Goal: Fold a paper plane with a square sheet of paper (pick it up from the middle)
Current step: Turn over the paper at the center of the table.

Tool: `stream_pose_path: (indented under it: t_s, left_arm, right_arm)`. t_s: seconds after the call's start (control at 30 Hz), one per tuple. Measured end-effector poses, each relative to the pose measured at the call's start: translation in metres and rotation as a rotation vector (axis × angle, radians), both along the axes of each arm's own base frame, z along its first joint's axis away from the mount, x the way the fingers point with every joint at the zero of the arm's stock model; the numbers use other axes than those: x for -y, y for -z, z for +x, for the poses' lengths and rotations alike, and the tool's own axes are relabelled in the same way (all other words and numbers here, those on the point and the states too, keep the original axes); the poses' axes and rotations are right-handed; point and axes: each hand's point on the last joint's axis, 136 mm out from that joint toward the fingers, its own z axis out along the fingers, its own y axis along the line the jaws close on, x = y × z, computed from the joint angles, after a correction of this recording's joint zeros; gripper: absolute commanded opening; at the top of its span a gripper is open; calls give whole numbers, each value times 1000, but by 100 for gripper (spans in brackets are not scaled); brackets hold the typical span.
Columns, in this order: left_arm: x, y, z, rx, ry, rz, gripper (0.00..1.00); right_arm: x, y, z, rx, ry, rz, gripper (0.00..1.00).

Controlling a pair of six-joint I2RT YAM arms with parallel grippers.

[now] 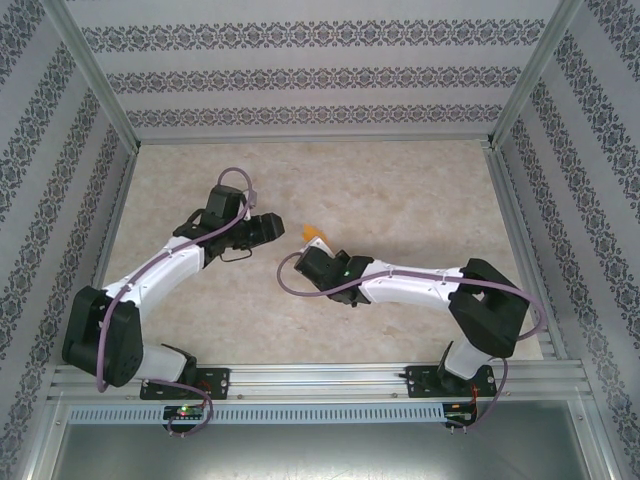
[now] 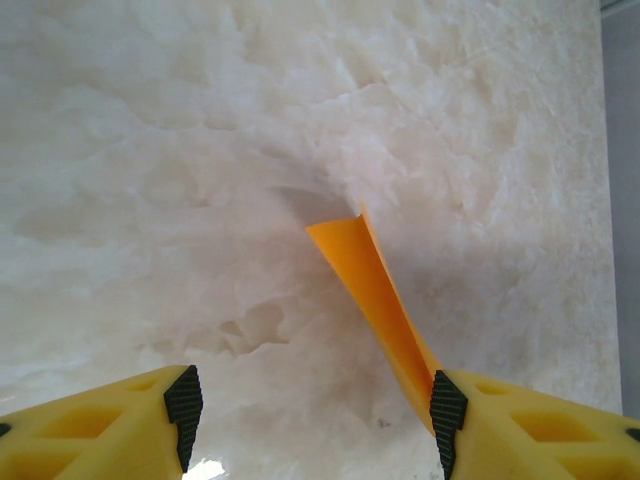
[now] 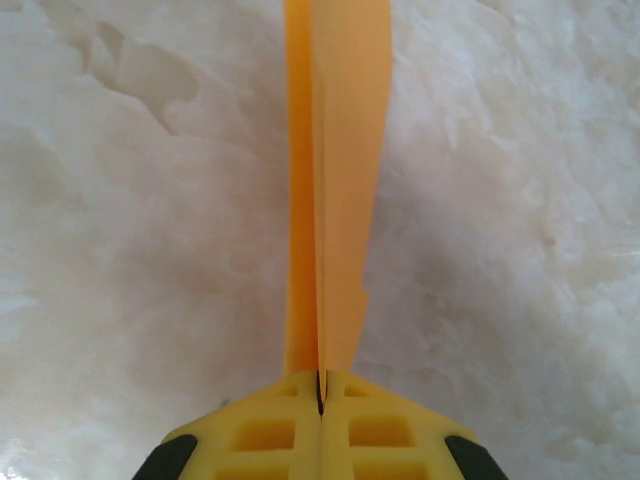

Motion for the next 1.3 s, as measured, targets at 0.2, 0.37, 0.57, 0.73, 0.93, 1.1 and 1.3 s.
stream_pose_path:
  t_s: [0.2, 0.37, 0.57, 0.73, 0.93, 1.1, 1.3]
  left_arm:
    - [-3, 1, -2, -7, 0, 6, 65]
    - [3, 9, -5, -34, 33, -6, 65]
    - [10, 31, -8, -105, 76, -19, 64]
    - [17, 42, -7, -146, 111, -30, 64]
    - [27, 39, 10, -151, 151, -30, 63]
    - [38, 33, 30, -139, 189, -14, 61]
    - [67, 31, 50, -140, 278, 11, 55]
  right_arm:
    - [-15, 9, -4, -45, -29, 59, 0]
    - [-23, 22, -11, -97, -46, 92, 0]
    - [-24, 40, -19, -161, -42, 131, 0]
    - [-19, 51, -17, -204, 2, 196, 0]
    - [-14, 57, -16, -251, 50, 308, 0]
    - [-15, 58, -16, -279, 63, 382, 0]
    - [-14, 58, -16, -307, 68, 441, 0]
